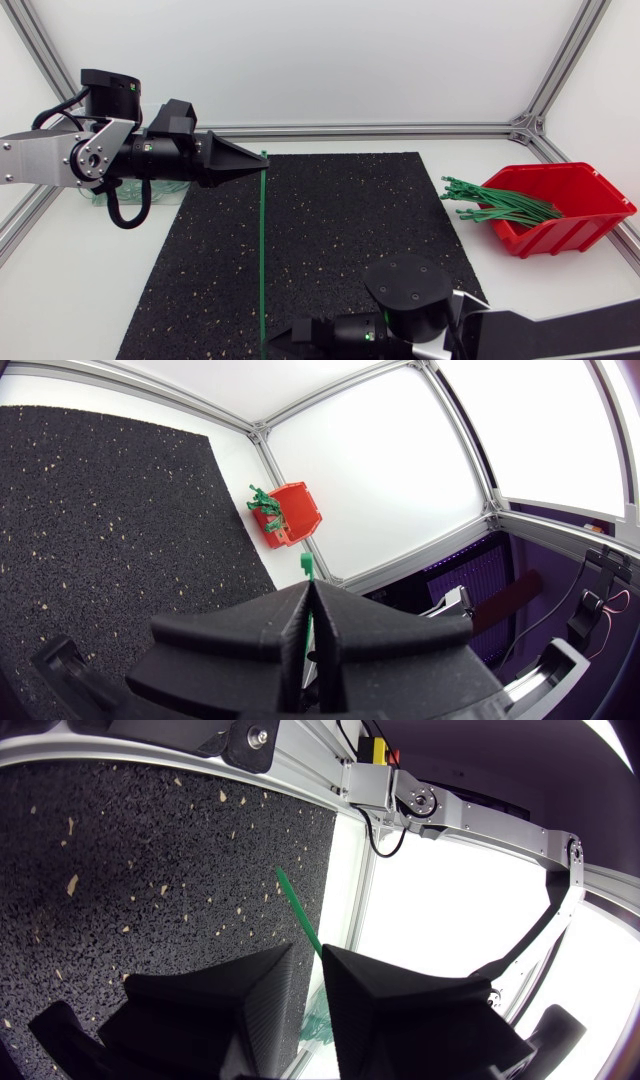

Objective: Take a green cable tie from the red box, thread the tail through the head to close it, then place it in the transparent bin on the left.

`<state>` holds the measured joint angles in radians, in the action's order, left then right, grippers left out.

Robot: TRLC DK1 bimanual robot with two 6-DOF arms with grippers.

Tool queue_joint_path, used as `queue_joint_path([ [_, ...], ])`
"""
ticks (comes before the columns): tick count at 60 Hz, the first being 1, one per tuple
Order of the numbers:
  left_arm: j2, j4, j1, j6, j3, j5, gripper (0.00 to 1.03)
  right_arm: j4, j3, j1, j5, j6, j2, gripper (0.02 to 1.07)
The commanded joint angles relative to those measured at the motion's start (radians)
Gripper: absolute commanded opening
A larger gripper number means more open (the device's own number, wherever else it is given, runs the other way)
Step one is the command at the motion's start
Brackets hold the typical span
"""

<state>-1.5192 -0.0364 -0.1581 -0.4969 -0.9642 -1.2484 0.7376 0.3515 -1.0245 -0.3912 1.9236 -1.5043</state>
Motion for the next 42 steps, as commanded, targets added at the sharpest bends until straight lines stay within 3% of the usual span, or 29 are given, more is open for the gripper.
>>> queue_joint_path([
  [1,-0.007,0.004,-0.001,0.006,-0.019,-0.006,0.04,0.014,-0.016,0.003,0.006,0.028,0.016,0.29],
  [42,-0.010,0.012,-0.026,0.006,-0.011,0.004,0.04,0.049,0.023,-0.008,0.015,0.032,-0.002,0.29],
])
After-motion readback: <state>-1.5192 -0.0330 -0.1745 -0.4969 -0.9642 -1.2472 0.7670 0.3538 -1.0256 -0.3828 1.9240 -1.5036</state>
